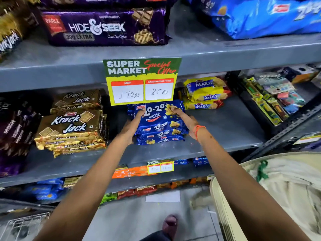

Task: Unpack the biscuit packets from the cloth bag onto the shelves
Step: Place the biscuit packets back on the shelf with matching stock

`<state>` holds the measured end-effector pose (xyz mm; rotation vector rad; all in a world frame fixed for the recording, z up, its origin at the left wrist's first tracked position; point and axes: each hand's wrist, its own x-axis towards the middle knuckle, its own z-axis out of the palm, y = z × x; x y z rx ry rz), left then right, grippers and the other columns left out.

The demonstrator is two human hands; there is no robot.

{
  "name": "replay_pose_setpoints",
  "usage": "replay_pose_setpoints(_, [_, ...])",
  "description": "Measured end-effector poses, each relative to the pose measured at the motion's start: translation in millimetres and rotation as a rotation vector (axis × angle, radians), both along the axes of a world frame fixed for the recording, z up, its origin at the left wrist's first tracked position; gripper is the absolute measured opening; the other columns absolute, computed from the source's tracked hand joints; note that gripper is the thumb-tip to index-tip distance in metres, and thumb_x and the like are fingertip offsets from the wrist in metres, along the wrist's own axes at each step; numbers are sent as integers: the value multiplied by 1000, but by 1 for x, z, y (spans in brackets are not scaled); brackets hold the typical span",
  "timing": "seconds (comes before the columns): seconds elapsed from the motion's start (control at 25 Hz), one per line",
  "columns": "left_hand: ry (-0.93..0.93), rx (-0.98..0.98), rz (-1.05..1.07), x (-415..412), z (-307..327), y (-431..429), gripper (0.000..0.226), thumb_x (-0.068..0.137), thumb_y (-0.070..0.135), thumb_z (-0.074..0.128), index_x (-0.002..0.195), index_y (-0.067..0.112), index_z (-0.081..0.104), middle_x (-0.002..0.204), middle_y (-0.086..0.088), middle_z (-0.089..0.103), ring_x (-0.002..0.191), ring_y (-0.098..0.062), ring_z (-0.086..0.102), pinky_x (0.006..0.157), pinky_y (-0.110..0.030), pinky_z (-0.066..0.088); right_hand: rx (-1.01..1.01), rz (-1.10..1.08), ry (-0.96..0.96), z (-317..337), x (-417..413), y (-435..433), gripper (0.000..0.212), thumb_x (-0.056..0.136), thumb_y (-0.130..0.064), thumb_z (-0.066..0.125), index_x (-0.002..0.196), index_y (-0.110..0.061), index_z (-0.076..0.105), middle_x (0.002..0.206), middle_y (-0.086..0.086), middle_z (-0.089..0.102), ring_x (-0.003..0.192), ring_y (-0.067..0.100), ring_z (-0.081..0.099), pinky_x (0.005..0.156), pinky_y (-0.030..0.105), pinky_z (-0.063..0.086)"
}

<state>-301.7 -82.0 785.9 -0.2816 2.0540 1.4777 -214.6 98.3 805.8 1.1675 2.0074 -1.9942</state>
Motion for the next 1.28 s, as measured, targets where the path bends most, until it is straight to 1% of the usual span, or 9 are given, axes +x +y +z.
replay_pose_setpoints(0.12, [-44, -1, -10, -14, -21, -6, 127, 24, 93, 60, 134, 30, 46, 138, -3, 55, 121, -31, 56, 94, -63, 45, -58, 43, -48, -1, -4, -4, 107, 46, -78, 65, 134, -20, 46, 140, 5, 50, 127, 29, 46, 106, 56, 37])
replay_pose_setpoints(0.36, [-11, 31, 44, 4, 15, -22, 83, 65, 77, 56, 124, 18, 53, 118, -4, 64, 104, -27, 61, 89, -47, 50, -55, 132, -34, -2, -10, -23, 113, 35, -85, 61, 129, -26, 50, 141, 2, 50, 127, 27, 47, 107, 55, 36])
replay_pose_setpoints(0.6, [34, 151, 377, 54, 4, -18, 102, 50, 81, 66, 124, 13, 51, 124, 1, 60, 111, -22, 56, 102, -40, 42, 4, 206, -135, 10, 42, 9, 91, 69, -78, 48, 137, -18, 40, 138, 11, 49, 122, 29, 51, 96, 49, 48])
replay_pose_setpoints(0.72, [45, 211, 485, 132, -17, -2, 65, 76, 57, 65, 116, 11, 44, 117, -7, 51, 111, -25, 48, 101, -42, 36, 76, 242, -204, 6, 100, 38, 76, 78, -71, 46, 124, -9, 52, 130, 15, 57, 110, 27, 58, 81, 40, 52])
replay_pose_setpoints(0.8, [-93, 244, 414, 189, -31, 23, 59, 79, 51, 65, 121, 11, 52, 109, -12, 58, 98, -28, 55, 85, -37, 44, 109, 256, -250, 1, 149, 55, 72, 81, -65, 48, 124, -7, 51, 123, 16, 60, 107, 28, 60, 80, 38, 52])
replay_pose_setpoints(1.04, [-428, 216, -52, 341, -66, 131, 36, 84, 47, 57, 61, 22, 43, 45, 2, 37, 33, -7, 33, 41, -22, 23, 194, 55, -370, -8, 334, 109, 29, 90, -32, 56, 97, -3, 58, 69, 1, 66, 63, 8, 62, 62, 25, 48])
replay_pose_setpoints(1.08, [-487, 209, -146, 373, -70, 150, 39, 84, 48, 56, 60, 20, 42, 40, 3, 36, 29, -9, 30, 40, -23, 21, 251, -51, -408, -9, 376, 123, 20, 92, -16, 52, 89, 3, 57, 51, -21, 51, 59, 5, 61, 59, 15, 45])
replay_pose_setpoints(1.16, [-548, 172, -277, 423, -83, 176, 40, 83, 50, 58, 60, 20, 45, 51, -2, 42, 40, -16, 32, 44, -25, 22, 311, -157, -473, -13, 435, 147, 26, 93, -2, 47, 87, 20, 58, 88, 42, 54, 58, 7, 59, 40, 4, 34])
replay_pose_setpoints(1.28, [-628, 90, -473, 502, -99, 205, 38, 76, 59, 60, 64, 25, 50, 60, 2, 38, 49, -13, 37, 49, -23, 26, 402, -186, -526, -29, 512, 193, 47, 92, -37, 53, 103, 8, 63, 106, 26, 67, 93, 28, 62, 65, 14, 45])
